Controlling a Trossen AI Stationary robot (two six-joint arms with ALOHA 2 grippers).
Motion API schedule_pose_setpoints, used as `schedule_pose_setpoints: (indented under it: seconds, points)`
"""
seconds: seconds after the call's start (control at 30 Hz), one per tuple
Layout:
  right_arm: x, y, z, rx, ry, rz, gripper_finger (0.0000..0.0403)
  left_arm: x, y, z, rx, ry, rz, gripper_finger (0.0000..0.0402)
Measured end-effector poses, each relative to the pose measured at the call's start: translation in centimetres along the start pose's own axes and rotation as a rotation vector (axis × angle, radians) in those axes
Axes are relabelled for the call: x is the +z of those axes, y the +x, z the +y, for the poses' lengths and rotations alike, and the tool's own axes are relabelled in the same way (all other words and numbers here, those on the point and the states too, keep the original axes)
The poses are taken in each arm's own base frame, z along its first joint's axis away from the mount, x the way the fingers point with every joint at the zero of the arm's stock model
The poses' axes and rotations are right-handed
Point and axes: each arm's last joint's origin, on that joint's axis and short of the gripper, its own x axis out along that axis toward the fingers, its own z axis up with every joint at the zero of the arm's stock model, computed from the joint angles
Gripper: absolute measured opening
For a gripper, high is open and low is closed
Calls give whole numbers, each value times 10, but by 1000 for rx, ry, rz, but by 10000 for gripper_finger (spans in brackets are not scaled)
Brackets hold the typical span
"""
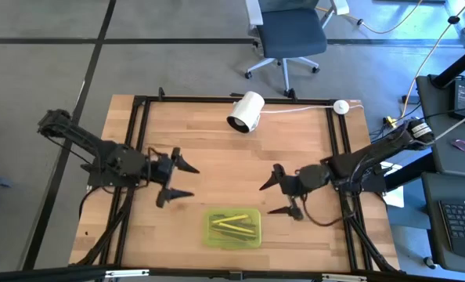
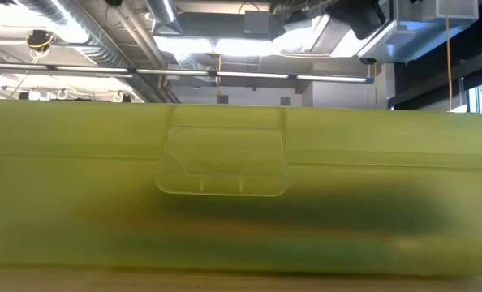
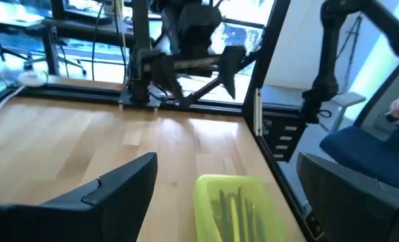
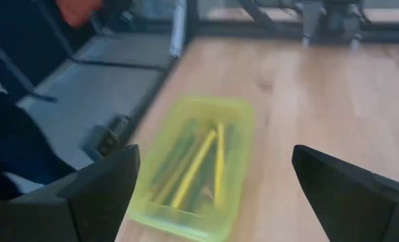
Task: Pick & place school supplies into a supply box
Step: Return to Home Position
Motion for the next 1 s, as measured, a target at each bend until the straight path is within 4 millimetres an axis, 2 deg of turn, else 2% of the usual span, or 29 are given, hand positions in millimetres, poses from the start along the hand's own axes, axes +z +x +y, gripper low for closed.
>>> schedule_pose_setpoints:
  seconds: [0.13, 0.43, 0.63, 1.0]
  points:
    - [-5, -14, -14, 29, 52, -47, 393, -12, -15, 26, -50, -50, -35, 348]
    - [-44, -53, -30, 37, 189, -276, 393, -49, -47, 69, -4, -113, -149, 348]
    - [-80, -69, -36, -32, 249, -394, 393, -64, -55, 82, 49, -122, -204, 348]
    - [-115, -90, -44, -59, 253, -543, 393, -84, -60, 97, 74, -120, -207, 348]
